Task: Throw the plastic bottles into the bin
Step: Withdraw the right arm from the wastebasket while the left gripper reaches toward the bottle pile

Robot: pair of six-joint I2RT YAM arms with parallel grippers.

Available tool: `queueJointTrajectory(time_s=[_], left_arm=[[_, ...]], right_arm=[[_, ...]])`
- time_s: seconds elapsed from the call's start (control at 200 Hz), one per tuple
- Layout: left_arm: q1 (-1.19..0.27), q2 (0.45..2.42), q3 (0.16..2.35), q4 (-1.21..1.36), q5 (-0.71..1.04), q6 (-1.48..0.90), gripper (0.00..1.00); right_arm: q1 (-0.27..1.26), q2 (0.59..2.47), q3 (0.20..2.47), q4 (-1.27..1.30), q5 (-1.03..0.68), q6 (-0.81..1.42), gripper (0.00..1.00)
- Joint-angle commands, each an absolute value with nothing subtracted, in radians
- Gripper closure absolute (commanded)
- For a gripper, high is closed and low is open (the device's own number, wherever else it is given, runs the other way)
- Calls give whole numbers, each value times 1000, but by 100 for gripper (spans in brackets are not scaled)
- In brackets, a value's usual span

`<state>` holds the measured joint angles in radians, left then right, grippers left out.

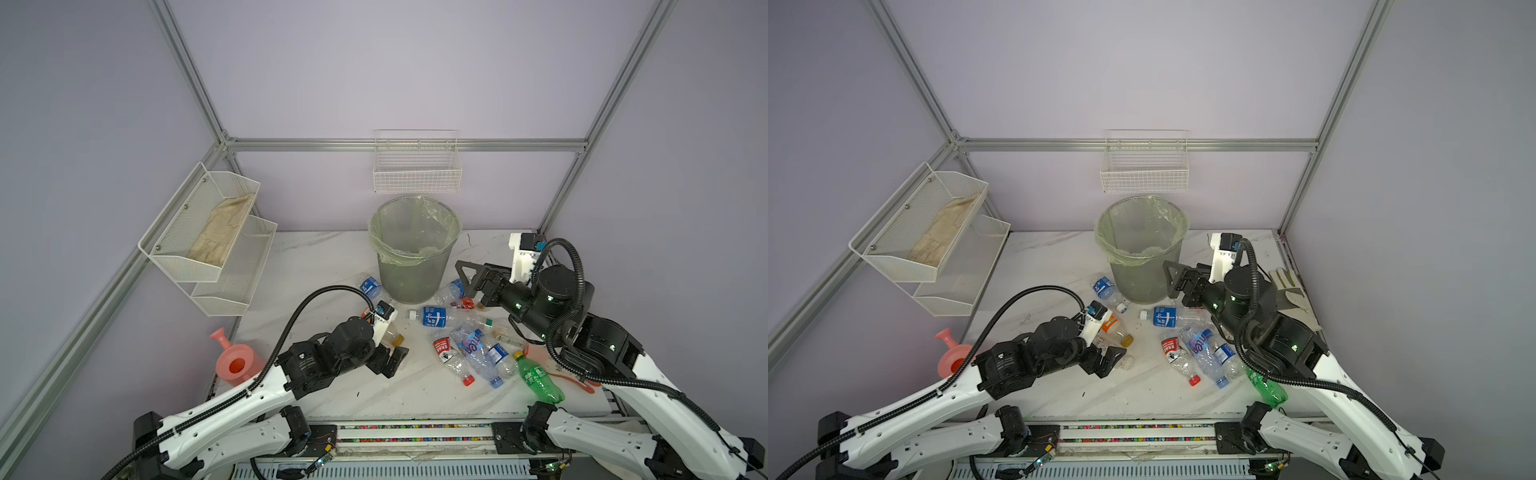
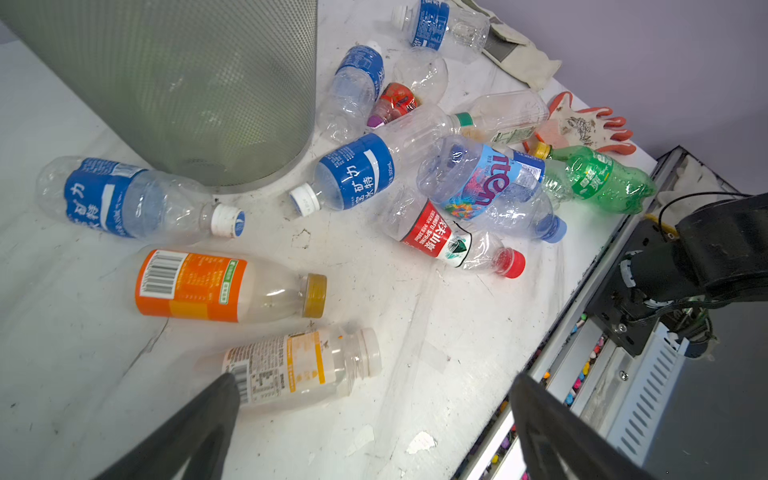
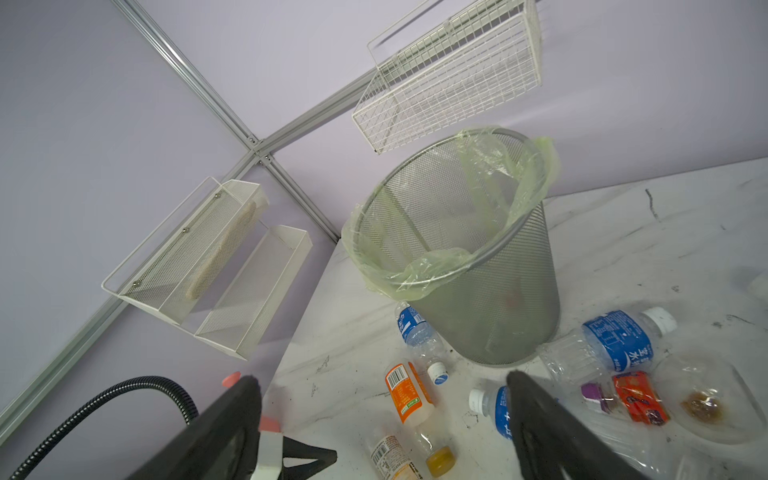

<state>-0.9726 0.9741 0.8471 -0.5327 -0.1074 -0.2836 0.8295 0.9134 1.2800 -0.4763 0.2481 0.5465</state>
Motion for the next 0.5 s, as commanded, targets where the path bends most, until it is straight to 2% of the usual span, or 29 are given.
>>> queueJointTrajectory(time_s=[0.0,0.25,0.495], left_arm=[[-984,1042,975,-403,-83,-141,0],[-986,1235,1083,-334,-29,-11,0],[-986,1389,1172,-336,-15,50,5]], right_arm=[[825,885,1282,-555,319,555,6],[825,794,1225,-572,358,571,6],[824,754,1197,-589,370,569,6]])
